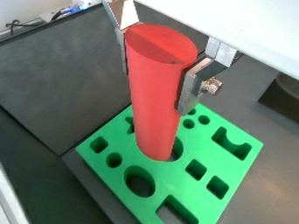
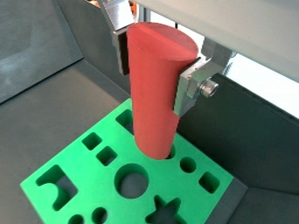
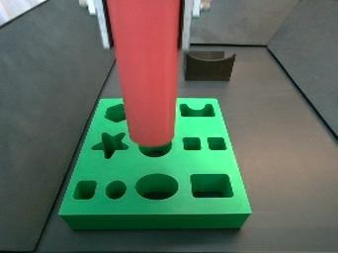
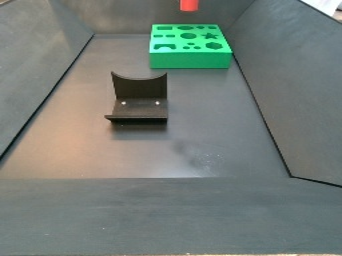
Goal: Pick up the oval object. Move up. Move to above the board. Insert the oval object.
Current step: Insert the oval object.
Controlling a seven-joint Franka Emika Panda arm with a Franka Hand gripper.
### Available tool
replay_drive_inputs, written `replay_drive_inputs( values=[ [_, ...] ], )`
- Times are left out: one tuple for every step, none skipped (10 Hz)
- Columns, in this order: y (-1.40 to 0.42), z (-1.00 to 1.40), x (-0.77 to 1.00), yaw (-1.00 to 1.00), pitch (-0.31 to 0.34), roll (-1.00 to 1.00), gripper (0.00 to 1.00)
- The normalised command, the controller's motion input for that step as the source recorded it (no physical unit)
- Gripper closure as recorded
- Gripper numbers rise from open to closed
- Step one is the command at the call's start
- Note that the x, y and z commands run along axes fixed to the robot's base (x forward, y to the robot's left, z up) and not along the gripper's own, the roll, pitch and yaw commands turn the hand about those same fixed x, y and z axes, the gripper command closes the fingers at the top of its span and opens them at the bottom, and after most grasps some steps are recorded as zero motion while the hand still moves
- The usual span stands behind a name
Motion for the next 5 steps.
replay_drive_inputs(
  values=[
    [-0.24,-0.28,0.18,0.22,0.001,0.1,1.0],
    [-0.24,-0.26,0.19,0.22,0.0,0.09,1.0],
    [-0.25,-0.23,0.2,0.22,0.001,0.1,1.0],
    [-0.25,-0.26,0.16,0.21,0.0,0.11,1.0],
    [-0.25,-0.26,0.15,0.21,0.001,0.12,1.0]
  ],
)
